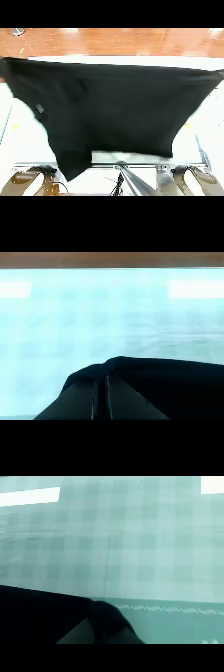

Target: Fold the shirts.

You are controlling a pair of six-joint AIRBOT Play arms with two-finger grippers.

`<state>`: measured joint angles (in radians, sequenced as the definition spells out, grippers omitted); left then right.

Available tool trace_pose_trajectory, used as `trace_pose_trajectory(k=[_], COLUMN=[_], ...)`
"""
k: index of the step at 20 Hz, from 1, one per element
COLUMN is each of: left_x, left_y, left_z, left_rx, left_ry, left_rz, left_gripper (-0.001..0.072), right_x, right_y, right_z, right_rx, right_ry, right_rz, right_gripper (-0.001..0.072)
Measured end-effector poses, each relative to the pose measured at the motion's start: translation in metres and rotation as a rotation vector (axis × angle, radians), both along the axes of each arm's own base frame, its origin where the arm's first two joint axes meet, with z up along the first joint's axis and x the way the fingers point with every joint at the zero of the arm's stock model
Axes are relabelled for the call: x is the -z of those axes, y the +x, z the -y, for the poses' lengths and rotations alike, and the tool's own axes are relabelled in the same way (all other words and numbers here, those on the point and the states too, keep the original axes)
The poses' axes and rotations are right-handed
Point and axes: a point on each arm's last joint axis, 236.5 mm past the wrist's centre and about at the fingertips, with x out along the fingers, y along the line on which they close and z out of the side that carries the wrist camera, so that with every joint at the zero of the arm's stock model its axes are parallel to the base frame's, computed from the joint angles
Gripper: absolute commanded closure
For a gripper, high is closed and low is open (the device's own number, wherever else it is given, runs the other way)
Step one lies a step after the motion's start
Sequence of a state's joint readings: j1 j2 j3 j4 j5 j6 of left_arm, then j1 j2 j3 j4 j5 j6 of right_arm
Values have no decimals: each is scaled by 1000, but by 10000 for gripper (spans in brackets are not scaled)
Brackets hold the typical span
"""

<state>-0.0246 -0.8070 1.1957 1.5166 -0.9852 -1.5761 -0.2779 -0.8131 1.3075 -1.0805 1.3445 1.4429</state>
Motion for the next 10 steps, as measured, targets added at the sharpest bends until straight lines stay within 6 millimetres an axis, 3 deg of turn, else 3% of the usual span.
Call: trace_pose_trajectory(k=[5,10], left_x=[94,172], left_y=[92,154], left_z=[30,66], left_rx=[6,-16], left_ry=[-179,-420], left_rz=[-153,-297], left_gripper=[684,683], right_x=[84,164], right_y=[113,186], right_z=[12,22], right_rx=[19,50], right_ry=[171,289], right_rz=[-92,-200], right_gripper=[673,673])
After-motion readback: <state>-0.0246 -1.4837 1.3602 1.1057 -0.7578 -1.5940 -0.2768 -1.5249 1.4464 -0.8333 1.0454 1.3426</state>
